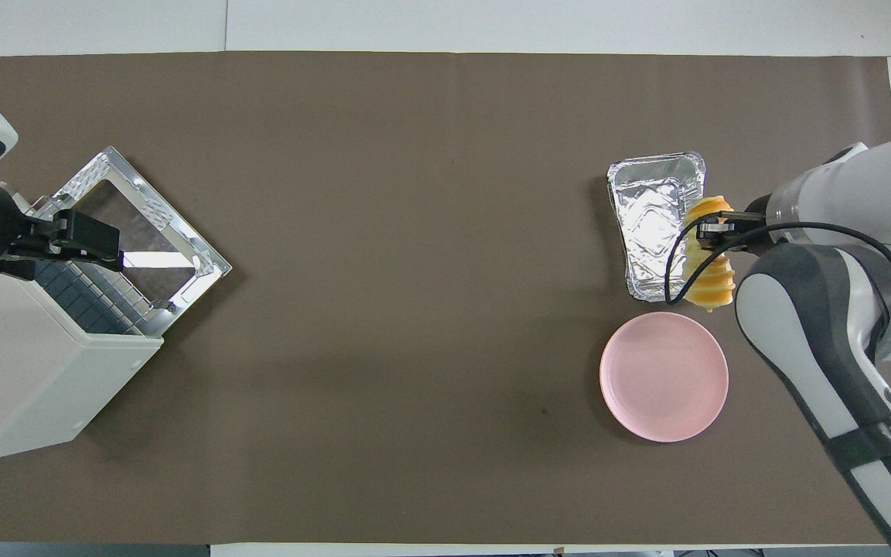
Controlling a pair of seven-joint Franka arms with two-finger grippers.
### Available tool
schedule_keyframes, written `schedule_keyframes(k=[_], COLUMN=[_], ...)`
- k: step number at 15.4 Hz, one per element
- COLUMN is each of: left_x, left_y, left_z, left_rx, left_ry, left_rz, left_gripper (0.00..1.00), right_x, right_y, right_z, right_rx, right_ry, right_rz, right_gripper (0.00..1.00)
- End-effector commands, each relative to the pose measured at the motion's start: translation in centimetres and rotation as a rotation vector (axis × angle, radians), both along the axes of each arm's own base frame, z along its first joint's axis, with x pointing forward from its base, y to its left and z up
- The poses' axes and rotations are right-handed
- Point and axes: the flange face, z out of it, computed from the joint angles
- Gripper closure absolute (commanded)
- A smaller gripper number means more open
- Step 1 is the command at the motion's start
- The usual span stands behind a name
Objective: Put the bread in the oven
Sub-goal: 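Lift the bread with the right gripper and move it over the foil tray, then lower the bread into the foil tray and open the right gripper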
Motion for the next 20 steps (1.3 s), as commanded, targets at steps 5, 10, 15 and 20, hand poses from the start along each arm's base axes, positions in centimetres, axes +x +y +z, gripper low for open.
schedule_keyframes(k=[5,10,15,20], left_x=[-0.5,-0.5,-0.5,-0.5], left_y=[0.2,0.2,0.2,0.2], left_z=[0.4,0.4,0.4,0.4], left_rx=[-0.004,-0.005,-0.004,-0.005], left_ry=[-0.002,-0.002,-0.002,-0.002], left_rz=[-0.006,-0.004,-0.006,-0.004], left_gripper=[0.0,0.0,0.0,0.0], right_x=[4.0,3.5,3.3,4.4], right_y=[1.7,1.6,2.5,-0.2], right_z=[-6.4,-8.4,-8.7,-7.1], right_rx=[0.0,-0.002,0.001,-0.005], right_ry=[-0.023,0.003,0.009,-0.018], right_rz=[0.041,0.042,0.051,0.032], right_gripper=[1.0,1.0,0.0,0.0])
